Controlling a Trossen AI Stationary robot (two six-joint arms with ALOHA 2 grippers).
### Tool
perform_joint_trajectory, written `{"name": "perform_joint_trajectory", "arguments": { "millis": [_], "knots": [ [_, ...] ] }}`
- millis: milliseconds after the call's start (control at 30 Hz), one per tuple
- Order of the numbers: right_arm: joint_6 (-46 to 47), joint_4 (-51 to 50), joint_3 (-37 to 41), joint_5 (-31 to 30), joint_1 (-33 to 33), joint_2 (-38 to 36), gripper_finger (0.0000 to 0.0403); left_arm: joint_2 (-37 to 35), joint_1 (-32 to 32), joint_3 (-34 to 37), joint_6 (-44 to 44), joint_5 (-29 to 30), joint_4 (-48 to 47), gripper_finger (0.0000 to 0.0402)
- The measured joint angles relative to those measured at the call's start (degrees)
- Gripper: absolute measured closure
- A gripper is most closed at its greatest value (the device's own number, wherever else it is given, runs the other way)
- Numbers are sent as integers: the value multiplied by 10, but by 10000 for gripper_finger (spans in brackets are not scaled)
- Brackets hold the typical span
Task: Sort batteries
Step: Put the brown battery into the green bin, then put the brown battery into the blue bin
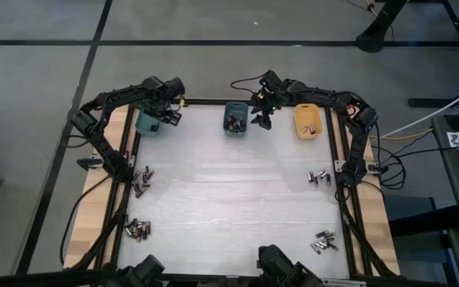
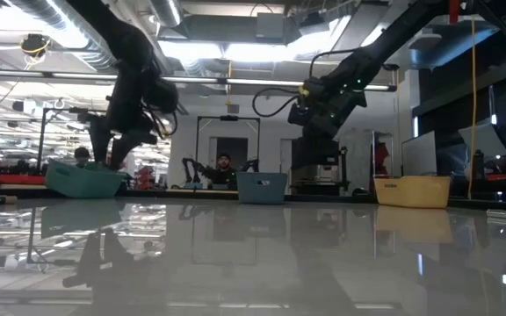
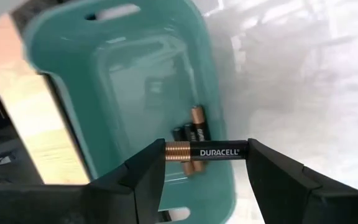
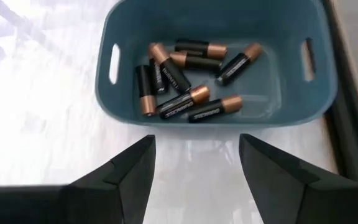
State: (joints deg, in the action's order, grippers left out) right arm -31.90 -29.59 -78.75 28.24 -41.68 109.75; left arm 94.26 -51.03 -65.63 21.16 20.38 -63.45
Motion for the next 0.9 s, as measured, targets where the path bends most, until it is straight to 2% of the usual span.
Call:
{"name": "perform_joint_trajectory", "arguments": {
  "millis": [300, 633, 900],
  "knots": [
    [-14, 0, 1, -2, 5, 0, 169, -82, -30, -1, 29, 5, -3, 204],
    [-18, -7, 1, -5, 4, 0, 169, -66, -46, -1, 41, 7, 20, 202],
    [-18, -8, 1, -6, 4, 0, 169, -47, -49, -1, 42, 9, 18, 157]
  ]
}}
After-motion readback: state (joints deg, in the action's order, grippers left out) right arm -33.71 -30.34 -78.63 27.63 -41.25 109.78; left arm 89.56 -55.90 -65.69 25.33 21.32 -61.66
